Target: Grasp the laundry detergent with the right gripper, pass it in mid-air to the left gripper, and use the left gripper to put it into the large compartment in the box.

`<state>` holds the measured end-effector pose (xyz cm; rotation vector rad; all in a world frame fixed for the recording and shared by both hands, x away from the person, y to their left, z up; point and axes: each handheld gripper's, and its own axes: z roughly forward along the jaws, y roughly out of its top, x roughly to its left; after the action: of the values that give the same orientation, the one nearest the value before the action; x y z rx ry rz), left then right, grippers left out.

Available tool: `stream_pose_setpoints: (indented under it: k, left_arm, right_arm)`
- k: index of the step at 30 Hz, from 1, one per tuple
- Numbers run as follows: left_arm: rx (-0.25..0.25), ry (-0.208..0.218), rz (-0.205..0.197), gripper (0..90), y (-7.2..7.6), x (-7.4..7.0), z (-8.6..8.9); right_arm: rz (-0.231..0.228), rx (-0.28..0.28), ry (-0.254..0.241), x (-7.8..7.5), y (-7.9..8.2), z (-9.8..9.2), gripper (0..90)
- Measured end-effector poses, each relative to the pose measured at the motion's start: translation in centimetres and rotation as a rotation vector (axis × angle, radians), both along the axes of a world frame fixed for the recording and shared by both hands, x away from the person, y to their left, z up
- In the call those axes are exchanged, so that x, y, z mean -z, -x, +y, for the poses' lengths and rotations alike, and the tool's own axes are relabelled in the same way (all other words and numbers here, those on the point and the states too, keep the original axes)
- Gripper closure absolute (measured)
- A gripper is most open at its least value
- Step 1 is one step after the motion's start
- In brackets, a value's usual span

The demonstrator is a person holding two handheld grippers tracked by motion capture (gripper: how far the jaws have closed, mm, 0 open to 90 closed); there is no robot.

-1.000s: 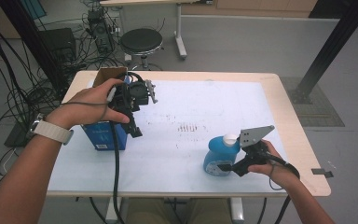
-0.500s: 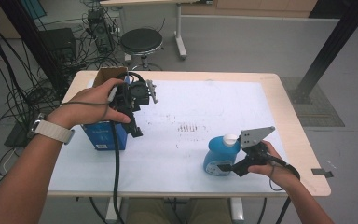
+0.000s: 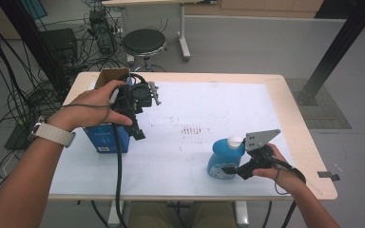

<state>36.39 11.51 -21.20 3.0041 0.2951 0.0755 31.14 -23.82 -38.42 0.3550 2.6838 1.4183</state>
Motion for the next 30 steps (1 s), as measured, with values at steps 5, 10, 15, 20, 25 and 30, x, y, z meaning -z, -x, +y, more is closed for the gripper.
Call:
stream_pose_setpoints:
  k: [5, 10, 15, 20, 25, 30]
  left_arm:
    - [0.000, 0.002, -0.001, 12.5, 0.02, 0.01, 0.00]
    - [0.002, -0.001, 0.000, 12.5, 0.00, 0.04, -0.03]
    - [0.000, -0.001, 0.002, 12.5, 0.01, 0.08, -0.08]
    - [0.002, -0.002, 0.005, 12.5, -0.03, 0.22, -0.09]
    - [0.006, -0.004, 0.004, 12.5, -0.06, 0.20, -0.04]
    - [0.000, -0.001, 0.004, 12.5, -0.06, 0.23, -0.04]
  right_arm:
    - [-0.002, 0.001, -0.007, 0.07, -0.01, 0.05, 27.6]
    - [-0.002, 0.000, -0.010, 0.17, 0.03, 0.10, 28.2]
    - [-0.002, 0.000, -0.015, 0.20, 0.06, 0.08, 29.4]
    - [-0.002, -0.001, -0.019, 0.30, 0.04, 0.12, 29.9]
    - [-0.002, -0.001, -0.024, 0.37, -0.02, 0.12, 30.6]
    - [0.000, -0.003, -0.026, 0.42, -0.01, 0.11, 32.4]
